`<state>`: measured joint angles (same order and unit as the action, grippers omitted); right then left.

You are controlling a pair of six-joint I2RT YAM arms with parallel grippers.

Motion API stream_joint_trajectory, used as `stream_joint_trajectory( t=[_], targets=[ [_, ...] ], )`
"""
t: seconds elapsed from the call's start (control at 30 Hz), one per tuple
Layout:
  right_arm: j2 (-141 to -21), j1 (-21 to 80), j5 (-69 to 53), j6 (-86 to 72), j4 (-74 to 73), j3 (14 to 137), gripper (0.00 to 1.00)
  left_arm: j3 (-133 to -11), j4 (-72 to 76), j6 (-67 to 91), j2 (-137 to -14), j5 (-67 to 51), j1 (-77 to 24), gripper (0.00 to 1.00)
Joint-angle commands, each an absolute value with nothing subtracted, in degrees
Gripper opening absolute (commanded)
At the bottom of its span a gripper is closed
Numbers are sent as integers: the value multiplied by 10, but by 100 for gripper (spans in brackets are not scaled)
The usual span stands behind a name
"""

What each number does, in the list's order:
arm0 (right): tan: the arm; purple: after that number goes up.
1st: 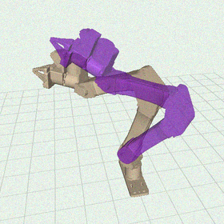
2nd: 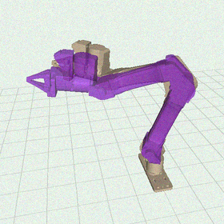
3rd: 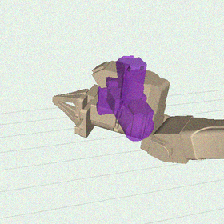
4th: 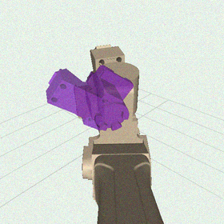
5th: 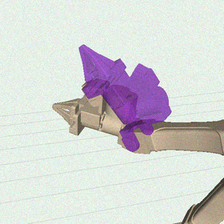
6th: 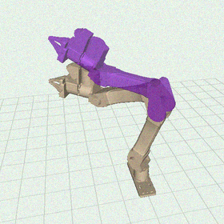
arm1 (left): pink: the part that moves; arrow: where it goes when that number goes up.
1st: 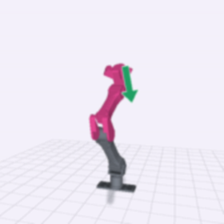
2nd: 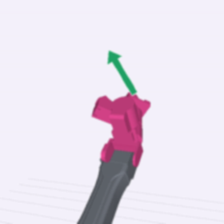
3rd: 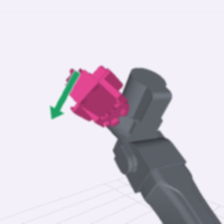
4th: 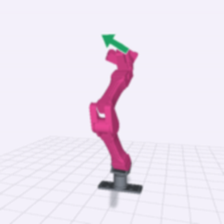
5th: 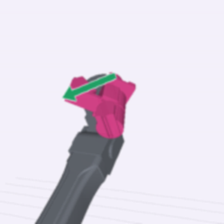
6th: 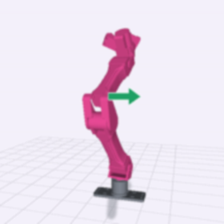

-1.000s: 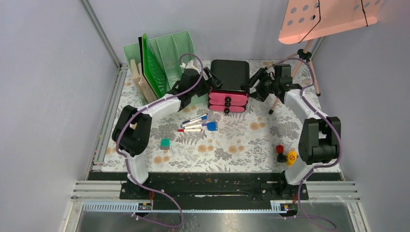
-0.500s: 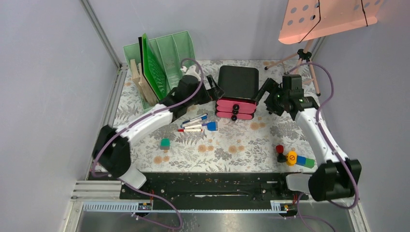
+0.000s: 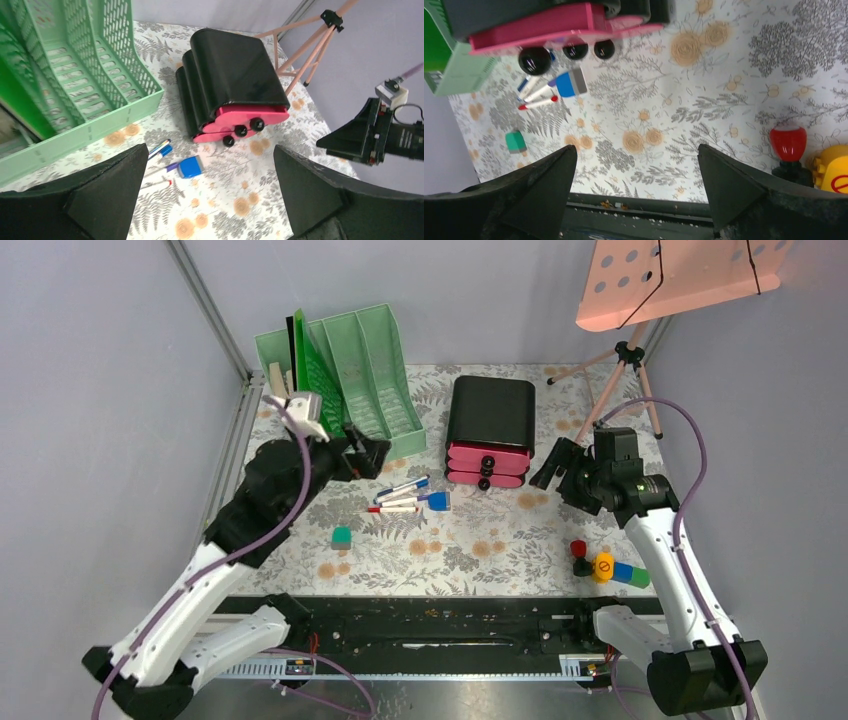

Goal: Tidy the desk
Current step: Open the drawer in the storage box.

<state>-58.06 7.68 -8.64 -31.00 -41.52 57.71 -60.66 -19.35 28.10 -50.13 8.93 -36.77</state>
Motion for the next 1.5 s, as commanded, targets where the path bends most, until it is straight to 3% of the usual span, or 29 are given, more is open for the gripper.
stream_joint_trajectory(
  t=[0.0, 0.4, 0.63, 1.0, 1.13, 1.47],
  targets=[
    [-568, 98, -101, -285, -451, 565, 97, -574, -266, 211, -437, 66, -366, 99],
    [-628, 187, -91, -325, -411, 585, 93, -416, -312, 297, -313, -97, -367, 99],
    [-708, 228, -74, -347, -375, 633, 90, -370, -335, 341, -261, -84, -366, 99],
    [-808, 252, -60, -355, -333, 703, 82, -382, -393, 282, -213, 12, -366, 99],
    [-842, 270, -21, -360, -332, 731, 82, -375, -384, 279, -216, -16, -366, 99],
    [-893, 289, 79, -366, -337, 773, 57, -377, -387, 281, -213, -14, -366, 99]
  ],
)
